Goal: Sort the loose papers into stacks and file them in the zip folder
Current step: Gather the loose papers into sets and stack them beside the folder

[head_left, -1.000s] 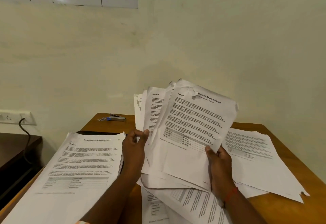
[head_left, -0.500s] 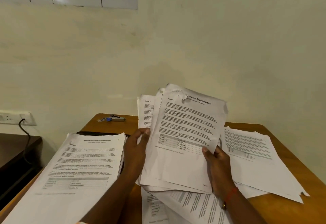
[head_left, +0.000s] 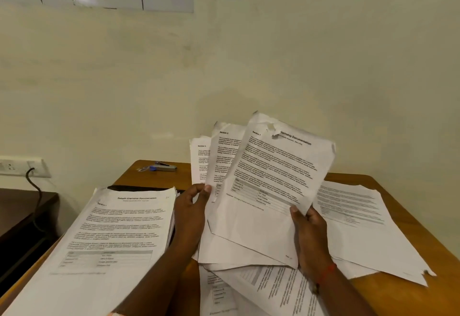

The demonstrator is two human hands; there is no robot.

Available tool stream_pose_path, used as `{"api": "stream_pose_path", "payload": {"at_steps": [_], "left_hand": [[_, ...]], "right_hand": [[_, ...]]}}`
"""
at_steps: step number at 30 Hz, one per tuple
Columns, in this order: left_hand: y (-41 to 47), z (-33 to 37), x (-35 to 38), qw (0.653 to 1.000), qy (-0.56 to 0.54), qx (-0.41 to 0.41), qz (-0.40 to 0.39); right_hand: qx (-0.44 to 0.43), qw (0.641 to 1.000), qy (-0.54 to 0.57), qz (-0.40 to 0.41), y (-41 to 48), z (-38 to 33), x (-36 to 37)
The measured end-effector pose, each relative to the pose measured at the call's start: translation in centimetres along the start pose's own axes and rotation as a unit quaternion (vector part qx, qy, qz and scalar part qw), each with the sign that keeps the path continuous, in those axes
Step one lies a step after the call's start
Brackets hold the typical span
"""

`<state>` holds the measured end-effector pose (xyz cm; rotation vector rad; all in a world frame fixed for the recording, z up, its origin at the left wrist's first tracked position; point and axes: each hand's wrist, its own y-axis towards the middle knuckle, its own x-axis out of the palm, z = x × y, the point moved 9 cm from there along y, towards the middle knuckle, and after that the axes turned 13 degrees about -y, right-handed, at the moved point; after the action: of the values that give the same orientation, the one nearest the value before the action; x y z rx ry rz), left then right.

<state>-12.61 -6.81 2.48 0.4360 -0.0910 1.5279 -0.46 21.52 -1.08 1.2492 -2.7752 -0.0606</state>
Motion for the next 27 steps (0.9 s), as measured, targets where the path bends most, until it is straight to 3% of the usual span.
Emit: {"api": "stream_pose_path", "payload": {"at_steps": [8,14,21,23,27], "left_hand": [[-1.3,2.2,1.4,0.997,-0.001,0.039,-0.060],[-1.2,0.9,2.2,0.995,-0.021,-0.017,-0.098],[-1.2,1.0,1.4,0.997,-0.038,-0.021,-0.070],[-1.3,1.6,1.2,0.997,-0.052,-0.004,-0.057],[-2.3,4.0,1.4,0.994,-0.037,0.087,-0.049]], "right_hand": [[-0.022,0.996,-0.059,-0.062,-0.3,-0.4,1.1],[-0.013,0.992,-0.052,-0.113,-0.7,-0.6,1.8],[-0.049,0.992,-0.030,-0.112,-1.4,-2.6,1.9],[-0.055,0.991,-0.022,-0.117,-1.8,-3.1,2.1],[-0.137,0.982,-0.114,-0.061,-2.5,-5.3,1.6]]}}
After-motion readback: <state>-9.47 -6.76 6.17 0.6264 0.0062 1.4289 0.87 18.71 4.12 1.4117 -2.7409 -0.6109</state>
